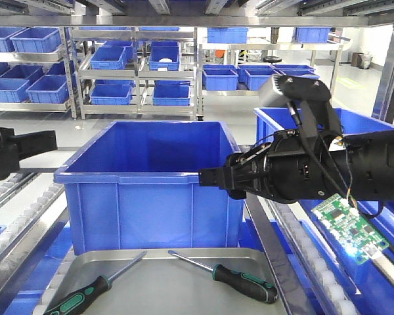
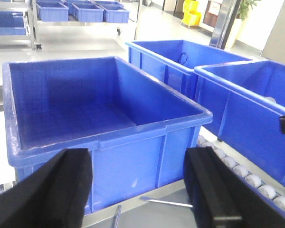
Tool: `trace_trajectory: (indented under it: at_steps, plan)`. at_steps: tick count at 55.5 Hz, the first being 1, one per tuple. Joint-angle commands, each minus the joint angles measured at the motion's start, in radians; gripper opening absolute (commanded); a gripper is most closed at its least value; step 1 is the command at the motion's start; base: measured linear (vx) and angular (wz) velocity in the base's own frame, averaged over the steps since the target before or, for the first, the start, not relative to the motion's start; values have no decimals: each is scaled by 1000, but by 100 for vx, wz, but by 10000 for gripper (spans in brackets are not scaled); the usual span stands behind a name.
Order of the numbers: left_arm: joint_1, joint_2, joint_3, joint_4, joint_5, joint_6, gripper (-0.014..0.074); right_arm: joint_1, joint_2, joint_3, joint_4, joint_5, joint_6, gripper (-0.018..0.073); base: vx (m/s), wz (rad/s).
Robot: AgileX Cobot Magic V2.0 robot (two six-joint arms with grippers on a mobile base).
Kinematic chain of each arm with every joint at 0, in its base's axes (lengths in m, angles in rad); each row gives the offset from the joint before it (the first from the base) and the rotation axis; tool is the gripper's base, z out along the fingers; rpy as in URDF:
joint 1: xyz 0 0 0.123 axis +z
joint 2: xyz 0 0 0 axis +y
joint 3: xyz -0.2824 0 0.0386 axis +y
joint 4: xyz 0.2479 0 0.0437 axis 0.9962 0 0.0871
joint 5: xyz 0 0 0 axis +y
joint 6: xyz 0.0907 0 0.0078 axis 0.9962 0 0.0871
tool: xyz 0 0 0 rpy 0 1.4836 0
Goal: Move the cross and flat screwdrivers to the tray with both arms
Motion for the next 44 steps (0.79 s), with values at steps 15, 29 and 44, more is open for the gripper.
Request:
trace_trajectory:
  at_steps: [15, 29, 44]
  plan:
    - [-7, -92, 60, 142, -130, -58, 470, -3, -31, -34, 21, -69, -7, 565, 0, 0]
    - [13, -433, 578, 614, -468, -486, 166, -3, -31, -34, 22, -67, -7, 565, 0, 0]
    - [150, -830, 1022, 646, -522, -559, -7, -3, -31, -34, 21, -67, -7, 565, 0, 0]
